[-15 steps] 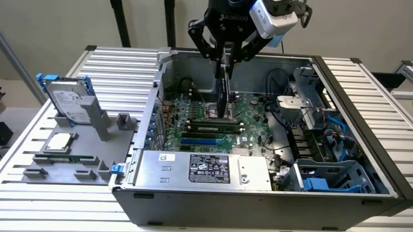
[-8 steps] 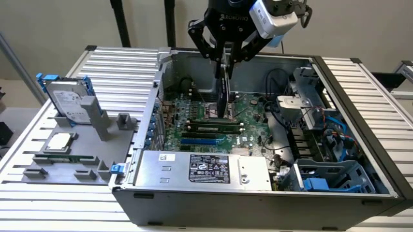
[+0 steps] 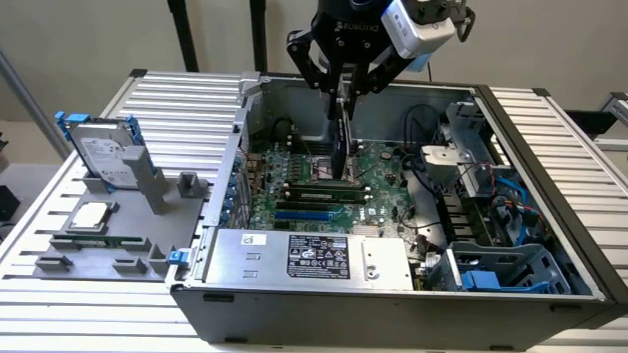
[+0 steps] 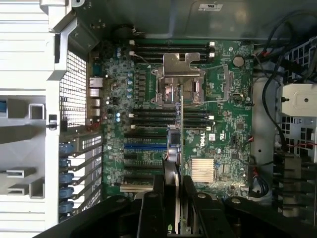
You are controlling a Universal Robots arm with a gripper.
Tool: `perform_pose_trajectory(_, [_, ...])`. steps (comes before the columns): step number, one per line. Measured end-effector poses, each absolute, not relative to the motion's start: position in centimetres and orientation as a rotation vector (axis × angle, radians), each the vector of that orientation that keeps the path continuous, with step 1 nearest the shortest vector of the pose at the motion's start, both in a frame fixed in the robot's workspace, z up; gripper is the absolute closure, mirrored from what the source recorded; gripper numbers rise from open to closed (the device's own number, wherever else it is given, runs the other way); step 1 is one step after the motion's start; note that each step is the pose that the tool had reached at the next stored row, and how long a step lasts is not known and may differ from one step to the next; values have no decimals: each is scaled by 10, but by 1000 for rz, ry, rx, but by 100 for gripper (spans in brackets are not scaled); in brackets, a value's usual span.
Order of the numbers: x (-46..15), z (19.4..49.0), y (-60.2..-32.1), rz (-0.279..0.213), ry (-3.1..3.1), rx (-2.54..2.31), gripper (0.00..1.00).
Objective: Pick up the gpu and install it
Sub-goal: 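Insert the gpu into the slot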
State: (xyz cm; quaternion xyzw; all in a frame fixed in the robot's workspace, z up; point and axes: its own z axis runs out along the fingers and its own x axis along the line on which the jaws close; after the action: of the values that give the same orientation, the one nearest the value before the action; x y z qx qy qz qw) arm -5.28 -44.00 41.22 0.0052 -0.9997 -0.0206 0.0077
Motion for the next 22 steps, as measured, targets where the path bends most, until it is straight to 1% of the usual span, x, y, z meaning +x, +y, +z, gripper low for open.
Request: perform_pose_trajectory(22, [-53,411,-440,-58,-3058,617,100])
